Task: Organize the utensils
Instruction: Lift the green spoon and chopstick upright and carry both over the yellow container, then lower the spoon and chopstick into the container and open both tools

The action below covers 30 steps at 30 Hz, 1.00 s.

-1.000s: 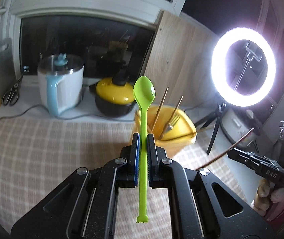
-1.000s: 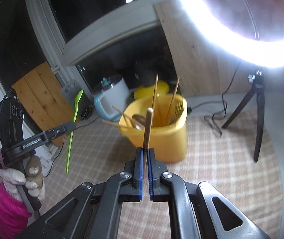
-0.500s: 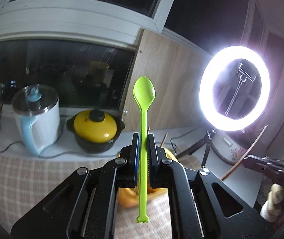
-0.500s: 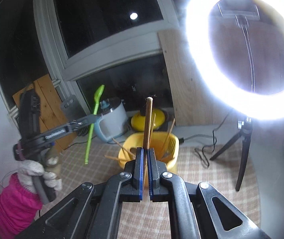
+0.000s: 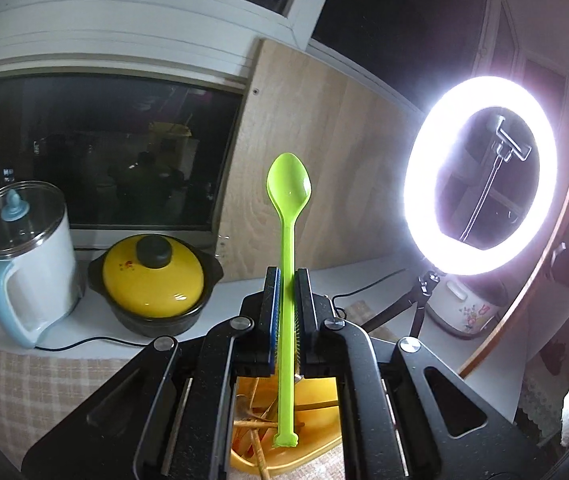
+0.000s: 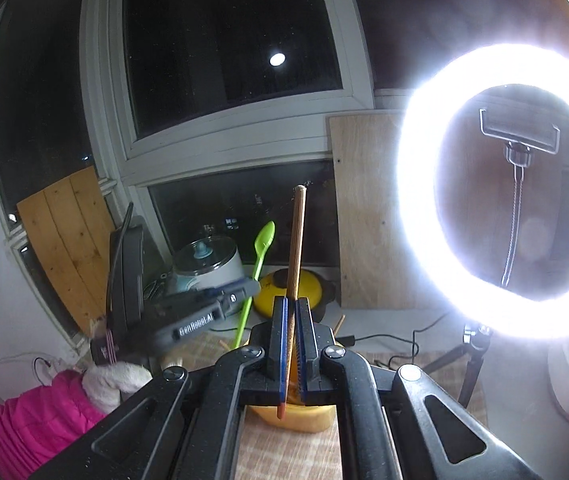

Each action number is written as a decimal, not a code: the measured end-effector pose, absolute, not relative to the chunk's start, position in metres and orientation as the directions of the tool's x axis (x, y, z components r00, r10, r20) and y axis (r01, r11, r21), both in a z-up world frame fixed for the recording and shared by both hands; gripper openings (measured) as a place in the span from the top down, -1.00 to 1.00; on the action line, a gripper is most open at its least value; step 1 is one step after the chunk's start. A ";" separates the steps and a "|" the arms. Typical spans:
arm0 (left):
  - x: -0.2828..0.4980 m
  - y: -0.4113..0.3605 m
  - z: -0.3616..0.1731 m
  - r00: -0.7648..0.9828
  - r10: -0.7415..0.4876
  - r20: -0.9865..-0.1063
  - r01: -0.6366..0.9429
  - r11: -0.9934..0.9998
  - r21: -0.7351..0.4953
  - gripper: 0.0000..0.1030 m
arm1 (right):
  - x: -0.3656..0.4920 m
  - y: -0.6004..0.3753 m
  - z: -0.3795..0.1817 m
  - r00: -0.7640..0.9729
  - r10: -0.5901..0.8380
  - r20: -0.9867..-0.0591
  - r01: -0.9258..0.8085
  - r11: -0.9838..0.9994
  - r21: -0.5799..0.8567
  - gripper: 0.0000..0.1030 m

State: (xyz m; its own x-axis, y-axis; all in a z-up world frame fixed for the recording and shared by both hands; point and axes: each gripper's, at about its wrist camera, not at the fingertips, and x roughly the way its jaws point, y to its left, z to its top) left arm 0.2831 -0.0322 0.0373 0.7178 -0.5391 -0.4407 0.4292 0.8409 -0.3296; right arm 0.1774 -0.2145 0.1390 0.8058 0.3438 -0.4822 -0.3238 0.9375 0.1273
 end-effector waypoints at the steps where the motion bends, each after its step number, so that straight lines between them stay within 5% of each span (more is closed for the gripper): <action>1: 0.284 -0.034 0.036 0.715 -0.541 -0.442 0.432 0.840 -0.328 0.91 | 0.181 -0.214 0.139 0.807 0.341 -0.483 -0.321 0.939 0.126 0.98; 30: 0.289 -0.034 -0.001 0.685 -0.560 -0.466 0.472 0.829 -0.300 0.92 | 0.237 -0.192 0.071 0.734 0.306 -0.606 -0.292 0.948 0.125 0.99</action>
State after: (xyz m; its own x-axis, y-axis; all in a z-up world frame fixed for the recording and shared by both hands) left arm 0.2891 -0.0341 -0.0005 0.6852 -0.5596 -0.4663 0.4725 0.8287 -0.3002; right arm 0.2374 -0.1923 0.0713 0.7343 0.3056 -0.6062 -0.2918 0.9483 0.1246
